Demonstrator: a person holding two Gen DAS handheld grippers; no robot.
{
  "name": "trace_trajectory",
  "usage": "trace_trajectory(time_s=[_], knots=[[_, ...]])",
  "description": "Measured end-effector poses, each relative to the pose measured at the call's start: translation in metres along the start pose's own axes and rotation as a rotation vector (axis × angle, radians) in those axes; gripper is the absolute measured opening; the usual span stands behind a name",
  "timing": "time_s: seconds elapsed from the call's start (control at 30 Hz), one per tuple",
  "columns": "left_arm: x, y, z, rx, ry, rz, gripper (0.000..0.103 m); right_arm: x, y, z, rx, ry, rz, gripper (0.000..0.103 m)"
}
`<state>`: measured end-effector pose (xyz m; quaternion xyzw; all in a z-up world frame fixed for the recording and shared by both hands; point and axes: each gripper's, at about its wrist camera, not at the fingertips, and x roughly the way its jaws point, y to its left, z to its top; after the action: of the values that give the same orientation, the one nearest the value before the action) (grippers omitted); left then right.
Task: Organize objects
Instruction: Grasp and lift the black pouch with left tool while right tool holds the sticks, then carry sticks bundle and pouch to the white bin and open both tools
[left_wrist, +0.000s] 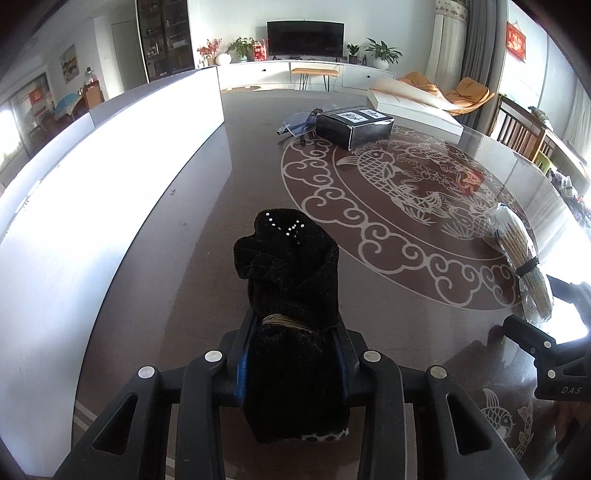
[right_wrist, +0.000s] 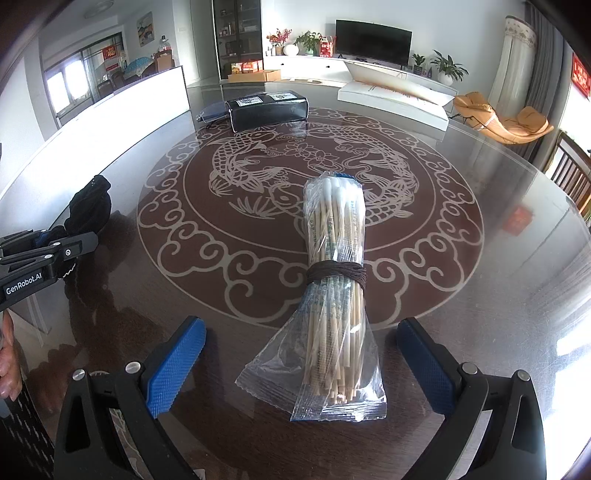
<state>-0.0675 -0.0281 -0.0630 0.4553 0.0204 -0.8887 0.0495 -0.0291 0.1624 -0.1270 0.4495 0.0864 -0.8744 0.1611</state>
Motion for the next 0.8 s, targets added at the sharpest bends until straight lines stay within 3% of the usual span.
trace_trajectory(time_s=[0.17,0.23,0.3,0.33,0.47,0.53,0.57,0.6,0.63,0.67,0.73,0.8], knots=[[-0.001,0.0,-0.002,0.001,-0.012,-0.002,0.037,0.0,0.0,0.0,0.0,0.0,0.0,0.103],[-0.002,0.001,-0.004,-0.004,-0.012,0.003,0.047,0.0,0.0,0.0,0.0,0.0,0.0,0.103],[0.002,0.004,-0.005,-0.022,0.008,0.017,0.092,0.0,0.0,0.0,0.0,0.0,0.0,0.103],[0.005,0.006,-0.006,-0.036,0.022,0.02,0.097,0.0,0.0,0.0,0.0,0.0,0.0,0.103],[0.006,0.006,-0.005,-0.033,0.023,0.02,0.098,0.0,0.0,0.0,0.0,0.0,0.001,0.103],[0.006,0.006,-0.005,-0.028,0.02,0.012,0.097,0.001,0.0,0.0,-0.005,0.004,0.007,0.103],[0.005,0.006,-0.006,-0.027,0.012,0.011,0.089,0.002,0.0,0.003,-0.015,0.023,0.016,0.103],[0.003,0.006,-0.005,-0.024,-0.005,0.012,0.072,0.004,-0.001,0.007,-0.022,0.049,0.034,0.103],[0.001,0.006,-0.005,-0.016,-0.02,0.005,0.061,0.005,-0.004,0.013,-0.017,0.068,0.062,0.1],[0.0,0.005,-0.004,-0.008,-0.029,-0.005,0.038,0.006,-0.008,0.018,-0.004,0.073,0.075,0.093],[-0.002,0.006,-0.003,-0.013,-0.035,-0.045,0.031,0.007,-0.011,0.03,-0.011,0.079,0.006,0.028],[-0.008,0.01,-0.002,-0.04,-0.053,-0.107,0.03,0.01,-0.015,0.039,0.01,0.098,0.019,0.028]])
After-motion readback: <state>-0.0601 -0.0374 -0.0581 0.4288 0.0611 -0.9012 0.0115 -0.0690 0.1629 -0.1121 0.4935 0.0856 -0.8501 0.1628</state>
